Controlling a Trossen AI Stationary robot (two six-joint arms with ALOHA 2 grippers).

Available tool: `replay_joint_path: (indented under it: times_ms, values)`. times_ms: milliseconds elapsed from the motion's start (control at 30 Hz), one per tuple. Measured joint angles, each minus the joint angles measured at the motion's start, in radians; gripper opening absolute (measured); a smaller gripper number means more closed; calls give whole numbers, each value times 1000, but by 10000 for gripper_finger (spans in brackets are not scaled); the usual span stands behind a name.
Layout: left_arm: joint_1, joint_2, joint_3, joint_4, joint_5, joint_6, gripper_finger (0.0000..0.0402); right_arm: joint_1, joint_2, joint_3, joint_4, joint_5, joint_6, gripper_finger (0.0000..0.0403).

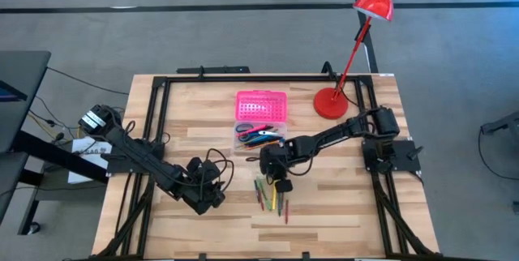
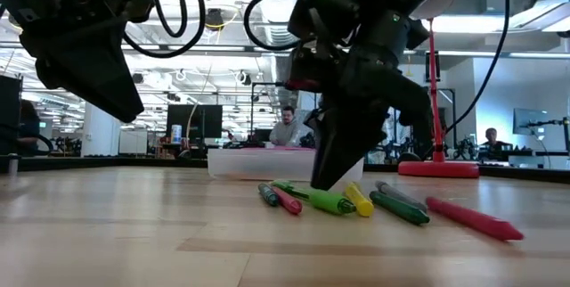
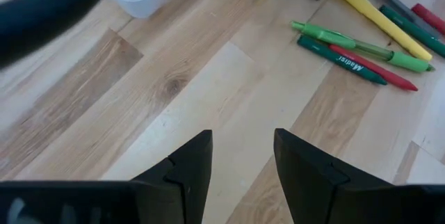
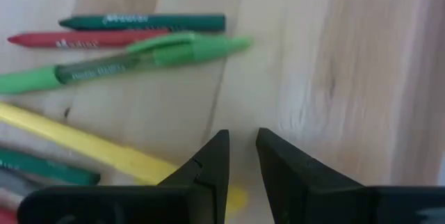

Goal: Pick & place school supplies into a supply box
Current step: Put the yellow pen into the pink supply box

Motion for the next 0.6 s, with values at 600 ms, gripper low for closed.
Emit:
replay_joint_path:
  times_ms: [600]
  values:
    - [0, 0, 0, -23, 1, 4, 148, -21, -137, -9, -192, 13, -103, 73]
